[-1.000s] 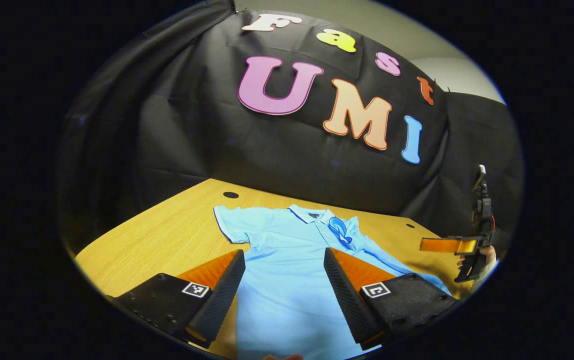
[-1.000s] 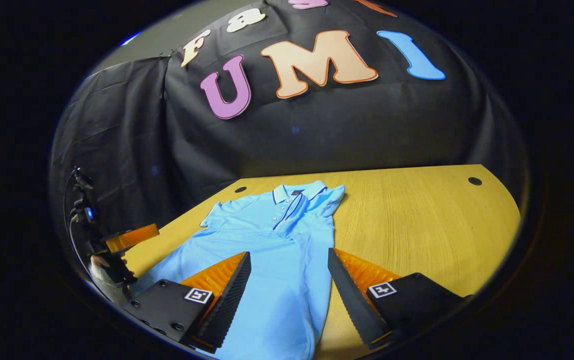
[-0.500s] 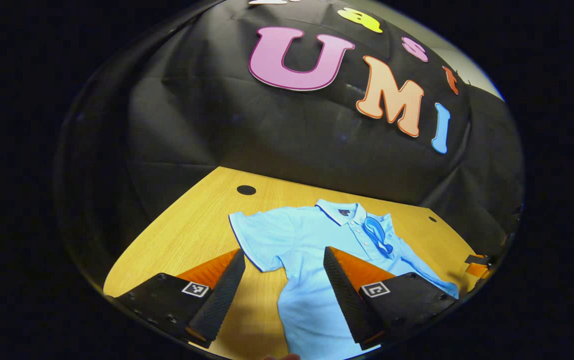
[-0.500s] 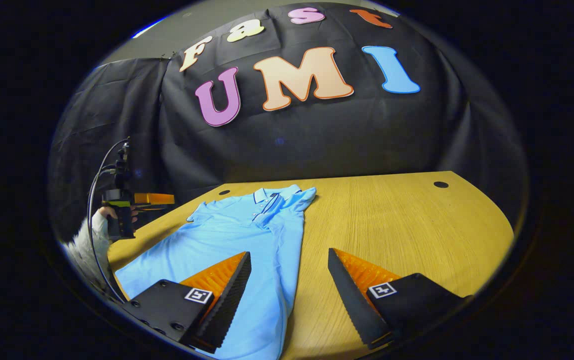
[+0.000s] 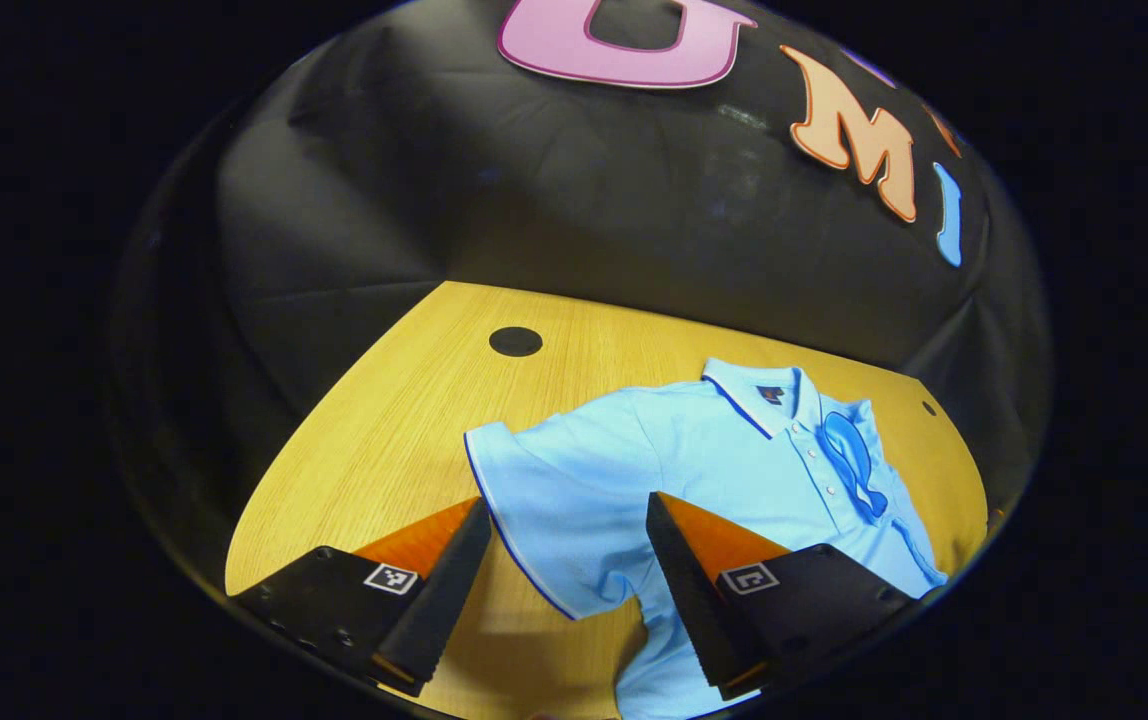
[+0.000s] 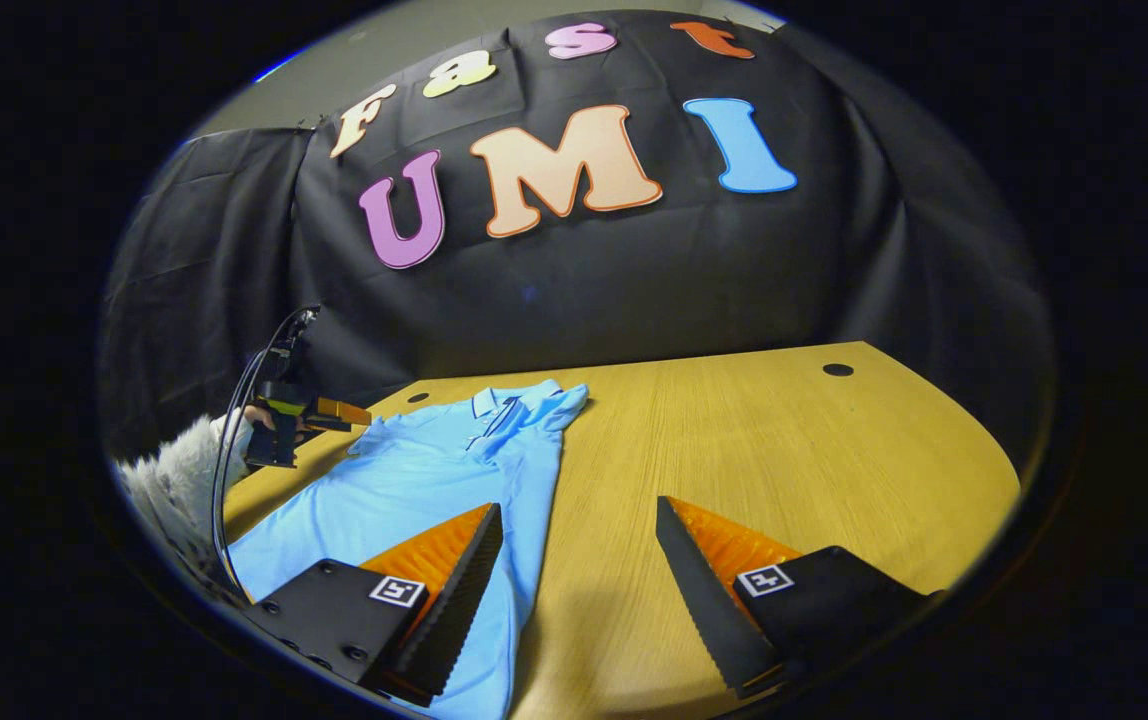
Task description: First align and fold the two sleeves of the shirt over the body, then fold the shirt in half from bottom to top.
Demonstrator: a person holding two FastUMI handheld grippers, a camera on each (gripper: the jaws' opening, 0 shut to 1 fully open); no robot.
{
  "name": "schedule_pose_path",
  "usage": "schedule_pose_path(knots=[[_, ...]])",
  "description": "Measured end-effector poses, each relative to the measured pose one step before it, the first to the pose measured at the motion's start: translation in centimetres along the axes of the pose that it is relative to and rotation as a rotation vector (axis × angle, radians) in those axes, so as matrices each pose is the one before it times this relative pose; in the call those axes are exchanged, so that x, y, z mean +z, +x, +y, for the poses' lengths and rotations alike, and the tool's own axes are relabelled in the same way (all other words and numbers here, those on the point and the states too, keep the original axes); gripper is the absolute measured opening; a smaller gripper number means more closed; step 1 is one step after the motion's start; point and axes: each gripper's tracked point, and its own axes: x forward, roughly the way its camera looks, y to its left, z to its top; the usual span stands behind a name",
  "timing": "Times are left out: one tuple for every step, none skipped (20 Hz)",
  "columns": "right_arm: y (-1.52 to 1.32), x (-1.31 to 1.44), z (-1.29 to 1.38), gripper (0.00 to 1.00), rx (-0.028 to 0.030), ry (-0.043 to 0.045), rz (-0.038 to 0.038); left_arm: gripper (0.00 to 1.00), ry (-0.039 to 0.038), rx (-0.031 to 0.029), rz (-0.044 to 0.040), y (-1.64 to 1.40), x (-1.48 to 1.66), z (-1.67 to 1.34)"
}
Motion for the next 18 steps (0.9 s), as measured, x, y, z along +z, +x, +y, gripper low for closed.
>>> schedule_pose_path(knots=[[-0.338,0.135,0.023,0.97,0.00770,0.01856,-0.00360,0.94,0.00441,0.01110,0.01999,0.438,-0.390,0.025],[-0.505,0.176,0.394,0.97,0.01764,0.01869,-0.00333,0.93,0.00680,0.01390,0.01633,0.278,-0.392,0.064],[-0.385,0.202,0.439,0.97,0.01981,0.01575,-0.00414,0.93,-0.00081,0.01236,0.00847,0.276,-0.178,0.104],[-0.240,0.303,0.307,0.97,0.01518,0.00341,-0.00832,0.94,-0.00566,0.00341,0.00507,0.240,-0.137,-0.126],[-0.169,0.257,0.035,0.97,0.00453,-0.00625,-0.01040,0.93,-0.00356,0.00931,0.00698,0.167,-0.205,0.105],[-0.019,0.283,0.036,0.97,0.00133,-0.01088,-0.00913,0.93,0.00125,0.01065,0.01102,0.109,-0.318,0.184],[-0.171,0.048,0.165,0.97,0.00446,-0.00651,-0.00234,0.93,0.00798,0.01675,0.00279,-0.089,-0.073,0.397],[-0.156,-0.119,0.286,0.97,0.01207,0.00124,0.00413,0.92,0.00214,0.00710,0.00210,-0.018,0.000,0.073],[-0.014,-0.105,0.389,0.97,0.01234,0.00386,0.00612,0.91,-0.00110,0.00670,-0.00117,0.175,-0.091,0.110],[0.067,-0.089,0.210,0.97,0.01036,0.00246,0.00518,0.88,-0.00172,0.00923,-0.00254,-0.003,-0.059,0.268],[0.113,-0.121,0.083,0.97,0.00435,-0.00011,0.00291,0.86,-0.00645,0.00381,-0.00319,-0.032,-0.085,0.231],[0.086,-0.048,-0.034,0.97,0.00001,-0.00082,0.00320,0.80,-0.00356,0.01037,-0.01143,0.051,0.197,0.290],[-0.003,-0.163,0.083,0.97,-0.00145,0.00034,0.00377,0.76,-0.00677,0.01297,-0.00120,0.256,-0.190,0.422],[0.061,-0.010,0.073,0.97,0.00216,0.00293,0.00102,0.63,-0.00325,0.00183,-0.00926,-0.217,0.120,0.101],[-0.052,0.044,0.160,0.97,0.00322,0.00426,0.00069,0.57,0.00497,0.00883,-0.01052,0.171,-0.125,0.275],[0.025,0.157,0.199,0.97,0.00482,0.00279,-0.00262,0.52,0.00528,0.00036,-0.00147,0.009,-0.096,-0.022],[-0.091,0.041,0.138,0.97,0.00367,0.00248,-0.00264,0.45,0.00533,-0.00865,-0.00617,0.065,0.057,-0.111],[-0.031,0.192,0.050,0.97,0.00247,0.00173,-0.00416,0.42,0.00799,-0.00218,-0.00533,-0.096,0.017,-0.078]])
